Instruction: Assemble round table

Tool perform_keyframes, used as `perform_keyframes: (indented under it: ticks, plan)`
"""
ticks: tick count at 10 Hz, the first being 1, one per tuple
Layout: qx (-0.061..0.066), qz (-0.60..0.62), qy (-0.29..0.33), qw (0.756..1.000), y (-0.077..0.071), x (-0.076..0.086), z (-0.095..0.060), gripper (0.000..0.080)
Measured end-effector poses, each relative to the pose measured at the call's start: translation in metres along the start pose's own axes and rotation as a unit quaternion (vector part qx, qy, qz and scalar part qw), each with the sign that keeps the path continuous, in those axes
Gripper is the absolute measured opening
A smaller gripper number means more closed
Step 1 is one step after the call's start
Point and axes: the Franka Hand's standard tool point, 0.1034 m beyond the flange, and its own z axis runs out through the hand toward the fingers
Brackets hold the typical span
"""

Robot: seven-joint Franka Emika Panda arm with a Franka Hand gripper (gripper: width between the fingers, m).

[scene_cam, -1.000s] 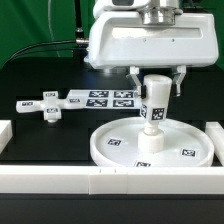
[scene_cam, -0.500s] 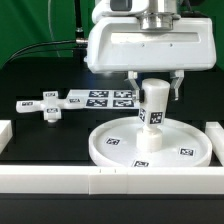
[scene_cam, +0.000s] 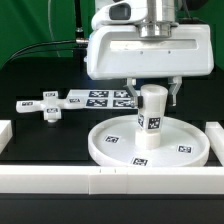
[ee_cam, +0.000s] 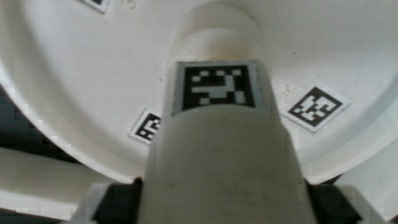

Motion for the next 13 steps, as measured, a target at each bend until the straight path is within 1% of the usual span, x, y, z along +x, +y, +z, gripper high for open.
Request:
perform_keyframes:
  ticks: [1,2,3,4,6,9,11,12,13]
  plan:
    - [0.0,0.0,0.0,1.0,0.0,0.0,0.0,0.0461]
    - [0.0,0.0,0.0,1.0,0.0,0.0,0.0,0.0581]
    - [0.0,0.0,0.0,1.0,0.0,0.0,0.0,0.0581]
    - [0.0,-0.001,0.001,1.0,-0.001,0.0,0.0,0.0635]
    - [-0.002,-0.007,0.007,1.0,-0.001,0.005,-0.004,0.0645]
    - [-0.007,-0.015,0.018,1.0,0.008,0.021,-0.029,0.0649]
    - [-0.007,-0.015,0.017,1.0,0.007,0.018,-0.025,0.0649]
    - [-0.005,-0.015,0.011,1.0,0.006,0.017,-0.025,0.0649]
    - [0.0,-0.016,0.0,1.0,0.004,0.017,-0.024,0.0649]
